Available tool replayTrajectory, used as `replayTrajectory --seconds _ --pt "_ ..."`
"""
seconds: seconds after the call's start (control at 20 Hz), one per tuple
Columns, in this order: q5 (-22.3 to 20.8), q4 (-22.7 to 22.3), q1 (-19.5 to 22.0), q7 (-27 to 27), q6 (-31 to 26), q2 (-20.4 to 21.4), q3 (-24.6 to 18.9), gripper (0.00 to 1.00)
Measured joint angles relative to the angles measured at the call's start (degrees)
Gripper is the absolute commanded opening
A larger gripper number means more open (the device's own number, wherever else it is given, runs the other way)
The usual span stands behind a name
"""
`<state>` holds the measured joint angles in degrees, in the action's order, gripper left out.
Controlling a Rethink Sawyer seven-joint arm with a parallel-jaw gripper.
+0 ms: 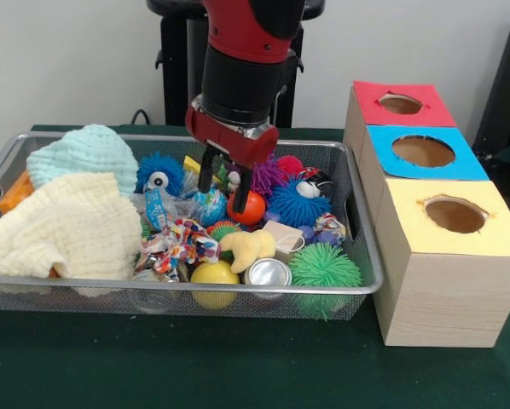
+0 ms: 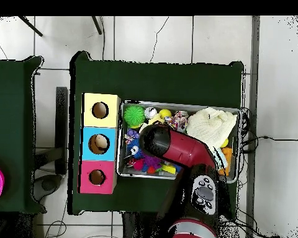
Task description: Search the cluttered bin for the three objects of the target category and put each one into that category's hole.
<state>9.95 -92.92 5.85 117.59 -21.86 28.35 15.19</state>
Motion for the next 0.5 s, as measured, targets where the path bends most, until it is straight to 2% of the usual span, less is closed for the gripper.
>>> replayTrajectory --seconds 0.5 --pt "0.01 1.43 -0.91 0.0 3.2 -6.76 0.17 1.0"
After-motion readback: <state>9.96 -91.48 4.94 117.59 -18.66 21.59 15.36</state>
